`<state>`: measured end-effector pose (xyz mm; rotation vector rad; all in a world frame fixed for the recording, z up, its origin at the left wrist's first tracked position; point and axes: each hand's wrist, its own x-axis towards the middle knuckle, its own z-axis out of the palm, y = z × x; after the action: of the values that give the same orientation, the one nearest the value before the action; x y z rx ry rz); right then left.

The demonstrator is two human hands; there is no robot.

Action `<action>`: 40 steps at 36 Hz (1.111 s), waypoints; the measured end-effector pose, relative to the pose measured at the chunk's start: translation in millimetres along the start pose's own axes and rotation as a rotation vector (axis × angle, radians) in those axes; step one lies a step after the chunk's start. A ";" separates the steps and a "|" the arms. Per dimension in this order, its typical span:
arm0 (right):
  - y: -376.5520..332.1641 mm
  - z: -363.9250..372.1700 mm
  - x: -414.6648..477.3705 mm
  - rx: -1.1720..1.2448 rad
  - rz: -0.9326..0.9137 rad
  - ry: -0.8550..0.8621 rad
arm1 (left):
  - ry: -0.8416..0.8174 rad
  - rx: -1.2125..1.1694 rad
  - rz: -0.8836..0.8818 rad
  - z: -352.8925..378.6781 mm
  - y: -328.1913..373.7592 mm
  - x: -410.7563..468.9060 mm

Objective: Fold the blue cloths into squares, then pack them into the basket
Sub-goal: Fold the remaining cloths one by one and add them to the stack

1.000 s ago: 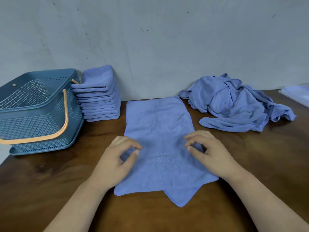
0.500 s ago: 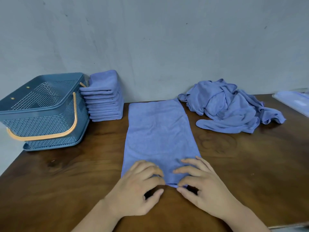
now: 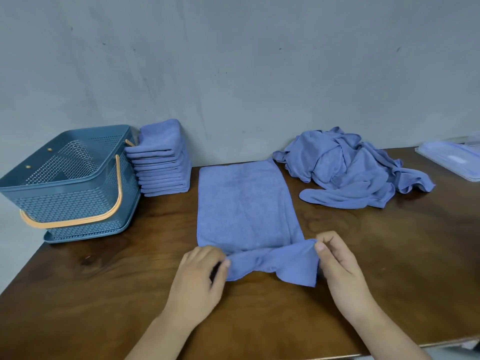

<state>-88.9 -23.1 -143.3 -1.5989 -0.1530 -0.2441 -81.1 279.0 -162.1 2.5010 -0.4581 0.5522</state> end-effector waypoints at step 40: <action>-30.9 0.8 -14.2 0.018 -0.020 0.277 | 0.343 -0.742 -0.333 -52.4 26.5 -25.8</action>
<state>-110.2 -20.2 -116.9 -1.5291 0.0429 -0.4747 -129.5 292.6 -122.4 1.6804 -0.0760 0.5366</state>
